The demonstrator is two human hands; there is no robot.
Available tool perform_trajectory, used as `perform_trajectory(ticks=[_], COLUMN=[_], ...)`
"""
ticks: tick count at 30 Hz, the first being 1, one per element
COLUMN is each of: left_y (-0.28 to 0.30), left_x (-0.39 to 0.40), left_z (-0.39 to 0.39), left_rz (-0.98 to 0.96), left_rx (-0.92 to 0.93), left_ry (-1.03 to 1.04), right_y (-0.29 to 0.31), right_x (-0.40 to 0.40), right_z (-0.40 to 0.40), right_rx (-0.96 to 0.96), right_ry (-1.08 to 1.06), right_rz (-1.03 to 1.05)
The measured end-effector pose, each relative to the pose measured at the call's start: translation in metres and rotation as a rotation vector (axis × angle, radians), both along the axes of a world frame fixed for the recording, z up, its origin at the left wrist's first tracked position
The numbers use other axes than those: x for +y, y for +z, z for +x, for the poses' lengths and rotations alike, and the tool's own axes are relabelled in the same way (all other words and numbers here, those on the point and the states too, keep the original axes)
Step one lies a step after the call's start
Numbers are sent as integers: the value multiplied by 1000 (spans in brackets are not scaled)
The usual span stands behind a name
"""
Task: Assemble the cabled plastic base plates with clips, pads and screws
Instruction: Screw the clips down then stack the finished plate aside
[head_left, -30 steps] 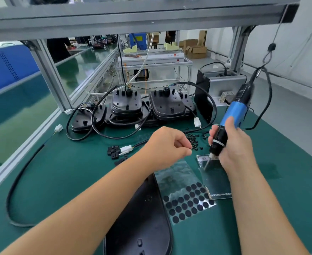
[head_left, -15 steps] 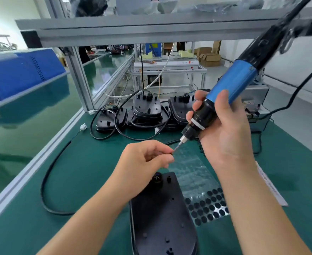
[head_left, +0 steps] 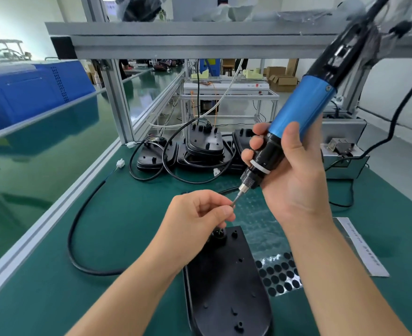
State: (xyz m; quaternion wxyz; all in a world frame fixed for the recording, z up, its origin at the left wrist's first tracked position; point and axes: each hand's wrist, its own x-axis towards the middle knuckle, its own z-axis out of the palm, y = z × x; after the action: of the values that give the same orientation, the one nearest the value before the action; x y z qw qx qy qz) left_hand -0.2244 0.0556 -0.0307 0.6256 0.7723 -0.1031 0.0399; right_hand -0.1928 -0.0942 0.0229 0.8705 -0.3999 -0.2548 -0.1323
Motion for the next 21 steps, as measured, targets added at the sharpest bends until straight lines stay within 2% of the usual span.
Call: perform_trajectory(ticks=[4,7,8,13,15,17,19,21], left_y=[-4,-4,-4,-9,-11,-10,-7,-6], left_x=[2,3,4,4,5,9,18,31], left_z=[-4,-5,-5,-7,-8,-8,-3,3], left_rz=[-58,-327,-367,-136,-203,-256,-112,119], left_rx=[12,132,122,-129,-86,5,12,-20], left_ry=[19,-13,-1,224,201,94,74,149], right_y=[1,3,3,-3,-4,-4,-4,-5], right_x=[9,16,19,27,28,28,27,24], right_z=[2,3,3,1,0,1,3,5], right_rx=[-6,41,55,59,66,87,105,115], right_ry=[21,28,21,-64,-75,-70,-54,-43], right_rz=[28,105,139,185,185,193,218,239])
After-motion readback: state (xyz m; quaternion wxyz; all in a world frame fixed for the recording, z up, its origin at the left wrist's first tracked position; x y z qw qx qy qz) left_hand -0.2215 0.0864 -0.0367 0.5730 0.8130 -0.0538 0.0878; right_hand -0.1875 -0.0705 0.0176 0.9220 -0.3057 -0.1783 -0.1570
